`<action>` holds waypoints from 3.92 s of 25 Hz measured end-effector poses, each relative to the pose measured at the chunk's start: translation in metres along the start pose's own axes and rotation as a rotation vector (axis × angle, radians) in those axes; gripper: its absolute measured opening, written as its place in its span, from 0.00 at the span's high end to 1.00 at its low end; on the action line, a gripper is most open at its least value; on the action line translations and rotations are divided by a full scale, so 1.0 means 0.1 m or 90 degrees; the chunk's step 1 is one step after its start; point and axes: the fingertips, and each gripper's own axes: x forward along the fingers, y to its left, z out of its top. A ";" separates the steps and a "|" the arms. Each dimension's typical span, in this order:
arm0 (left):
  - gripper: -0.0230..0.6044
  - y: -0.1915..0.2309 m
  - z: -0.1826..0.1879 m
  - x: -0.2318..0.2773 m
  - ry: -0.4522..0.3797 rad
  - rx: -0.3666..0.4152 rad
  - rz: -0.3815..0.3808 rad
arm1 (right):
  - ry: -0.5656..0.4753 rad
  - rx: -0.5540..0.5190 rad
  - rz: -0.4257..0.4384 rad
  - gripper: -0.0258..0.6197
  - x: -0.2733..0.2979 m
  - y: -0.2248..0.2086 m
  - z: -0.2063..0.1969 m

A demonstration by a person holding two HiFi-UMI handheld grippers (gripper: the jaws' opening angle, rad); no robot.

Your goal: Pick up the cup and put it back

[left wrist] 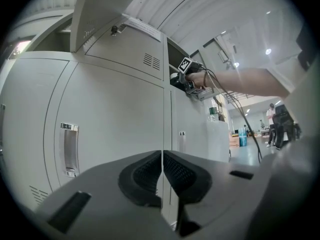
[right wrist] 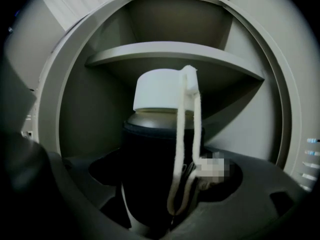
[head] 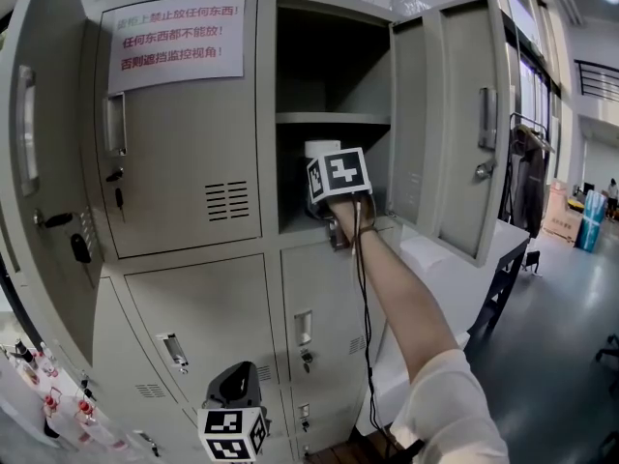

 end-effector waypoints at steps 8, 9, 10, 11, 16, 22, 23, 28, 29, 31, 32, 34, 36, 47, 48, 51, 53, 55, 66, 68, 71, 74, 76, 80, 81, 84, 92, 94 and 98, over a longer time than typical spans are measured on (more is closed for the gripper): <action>0.94 0.03 0.02 0.00 -0.008 -0.003 0.008 | 0.009 0.013 0.023 0.32 0.08 0.00 -0.02; 0.94 0.02 0.02 0.00 -0.008 -0.004 0.008 | 0.009 0.011 0.022 0.32 0.08 0.00 -0.02; 0.94 0.01 0.01 -0.01 -0.008 -0.004 0.007 | 0.010 0.007 0.020 0.32 0.07 0.00 -0.02; 0.94 0.00 0.01 -0.01 -0.008 -0.006 0.007 | 0.010 0.005 0.019 0.31 0.07 0.00 -0.02; 0.94 0.00 0.01 -0.08 -0.005 -0.003 0.011 | -0.011 -0.008 0.016 0.31 0.02 0.02 -0.01; 0.94 0.04 0.01 -0.14 -0.009 -0.011 0.018 | -0.060 0.039 0.029 0.31 -0.09 -0.03 0.07; 0.94 0.04 0.01 -0.15 -0.009 -0.013 0.018 | -0.061 0.048 0.034 0.31 -0.12 -0.03 0.06; 0.94 -0.02 0.01 -0.18 -0.010 -0.021 0.008 | -0.068 0.051 0.033 0.31 -0.32 -0.04 0.02; 0.94 -0.04 0.01 -0.18 -0.010 -0.022 0.004 | -0.072 0.051 0.034 0.31 -0.37 -0.04 0.01; 0.94 -0.09 0.02 -0.18 -0.011 -0.022 -0.005 | -0.081 0.054 0.035 0.31 -0.49 -0.04 -0.01; 0.94 -0.12 0.02 -0.19 -0.011 -0.024 -0.009 | -0.085 0.055 0.035 0.33 -0.56 -0.03 -0.03; 0.94 -0.17 0.03 -0.19 -0.011 -0.029 -0.019 | -0.089 0.053 0.035 0.38 -0.71 -0.02 -0.07; 0.94 -0.24 0.04 -0.19 -0.012 -0.037 -0.031 | -0.093 0.057 0.039 0.44 -0.85 0.01 -0.15; 0.94 -0.55 0.08 -0.34 -0.014 -0.044 -0.084 | -0.080 0.073 -0.030 0.61 -1.37 -0.13 -0.98; 0.94 -0.56 0.07 -0.36 -0.013 -0.045 -0.087 | -0.076 0.073 -0.039 0.63 -1.40 -0.14 -1.08; 0.94 -0.60 0.06 -0.41 -0.009 -0.046 -0.095 | -0.068 0.066 -0.058 0.66 -1.50 -0.15 -1.36; 0.94 -0.61 0.04 -0.43 -0.007 -0.045 -0.099 | -0.063 0.061 -0.062 0.67 -1.56 -0.10 -1.55; 0.94 -0.62 0.03 -0.46 -0.005 -0.045 -0.102 | -0.061 0.060 -0.058 0.67 -1.63 -0.01 -1.73; 0.94 -0.55 0.01 -0.43 -0.014 -0.049 -0.093 | -0.082 0.040 -0.069 0.69 -2.17 0.50 -2.50; 0.94 -0.54 0.00 -0.42 -0.016 -0.052 -0.094 | -0.083 0.046 -0.077 0.69 -2.25 0.55 -2.63; 0.94 -0.54 -0.04 -0.40 -0.015 -0.059 -0.097 | -0.088 0.060 -0.097 0.70 -2.41 0.60 -2.80; 0.94 -0.57 -0.09 -0.39 -0.010 -0.067 -0.105 | -0.088 0.065 -0.116 0.73 -2.56 0.66 -2.98; 0.94 -0.61 -0.12 -0.38 -0.007 -0.067 -0.112 | -0.077 0.067 -0.122 0.75 -2.64 0.69 -3.11; 0.94 -0.70 -0.14 -0.37 -0.005 -0.067 -0.125 | -0.061 0.085 -0.135 0.78 -2.76 0.70 -3.32; 0.94 -0.72 -0.15 -0.36 -0.004 -0.069 -0.127 | -0.059 0.090 -0.138 0.80 -2.80 0.70 -3.36; 0.94 -0.76 -0.18 -0.36 -0.003 -0.072 -0.131 | -0.055 0.093 -0.146 0.84 -2.87 0.70 -3.46; 0.94 -0.83 -0.30 -0.36 0.004 -0.072 -0.130 | -0.053 0.098 -0.141 0.89 -2.95 0.75 -3.56; 0.94 -0.82 -0.30 -0.36 0.002 -0.073 -0.126 | -0.052 0.099 -0.144 0.92 -2.97 0.75 -3.58; 0.94 -0.80 -0.32 -0.34 0.000 -0.078 -0.121 | -0.063 0.109 -0.151 0.97 -2.98 0.73 -3.61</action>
